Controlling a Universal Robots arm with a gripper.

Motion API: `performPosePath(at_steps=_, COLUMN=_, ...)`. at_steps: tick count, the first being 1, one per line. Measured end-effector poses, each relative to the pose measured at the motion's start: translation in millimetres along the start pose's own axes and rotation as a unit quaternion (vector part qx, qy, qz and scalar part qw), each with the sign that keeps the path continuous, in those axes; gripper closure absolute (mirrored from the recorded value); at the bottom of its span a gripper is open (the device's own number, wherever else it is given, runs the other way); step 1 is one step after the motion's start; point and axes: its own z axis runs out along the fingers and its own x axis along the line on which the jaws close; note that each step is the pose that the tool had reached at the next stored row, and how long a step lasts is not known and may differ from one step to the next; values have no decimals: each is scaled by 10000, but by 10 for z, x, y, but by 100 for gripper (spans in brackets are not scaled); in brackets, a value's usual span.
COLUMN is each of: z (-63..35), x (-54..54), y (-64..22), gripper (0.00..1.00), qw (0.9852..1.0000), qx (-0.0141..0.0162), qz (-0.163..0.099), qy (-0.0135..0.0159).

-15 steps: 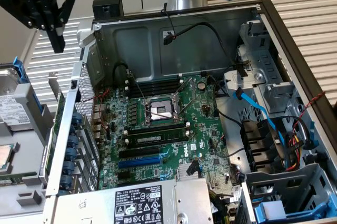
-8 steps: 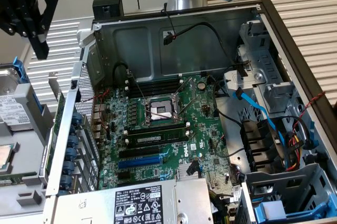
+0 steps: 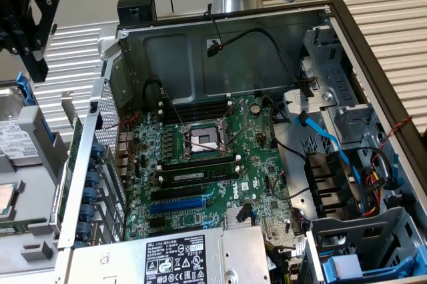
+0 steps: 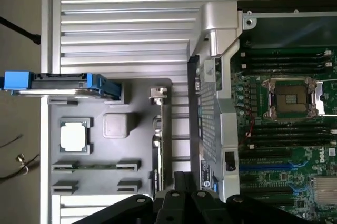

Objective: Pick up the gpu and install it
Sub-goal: 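Reach for the gpu, then pick up the gpu and move the gpu toward the slot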

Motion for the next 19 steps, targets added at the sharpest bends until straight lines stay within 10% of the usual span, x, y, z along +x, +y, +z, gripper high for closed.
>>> performPosePath(at_steps=19, z=30, x=67, y=-27, gripper=89, qw=9999, qx=-1, qz=-160, qy=27)
